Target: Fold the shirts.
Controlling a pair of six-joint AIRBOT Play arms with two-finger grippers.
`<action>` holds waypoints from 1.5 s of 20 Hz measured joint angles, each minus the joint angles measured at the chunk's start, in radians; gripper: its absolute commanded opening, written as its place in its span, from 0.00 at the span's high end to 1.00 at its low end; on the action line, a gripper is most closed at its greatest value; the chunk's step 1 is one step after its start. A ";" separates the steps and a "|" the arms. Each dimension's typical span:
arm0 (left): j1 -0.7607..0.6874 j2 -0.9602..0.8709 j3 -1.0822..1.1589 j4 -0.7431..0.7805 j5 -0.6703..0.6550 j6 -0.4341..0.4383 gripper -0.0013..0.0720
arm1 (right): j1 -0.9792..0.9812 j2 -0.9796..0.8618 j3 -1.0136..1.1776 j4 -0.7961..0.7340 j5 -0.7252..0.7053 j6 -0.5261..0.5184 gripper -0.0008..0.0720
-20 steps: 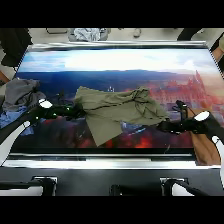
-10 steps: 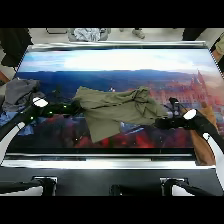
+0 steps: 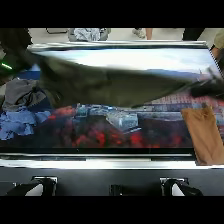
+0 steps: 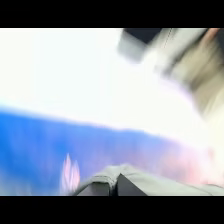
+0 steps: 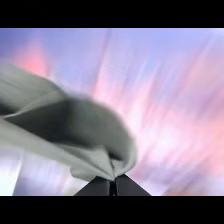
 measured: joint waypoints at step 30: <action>0.080 -0.463 0.051 0.233 -0.285 -0.096 0.95 | 0.014 -0.685 0.468 -0.087 0.308 0.005 0.94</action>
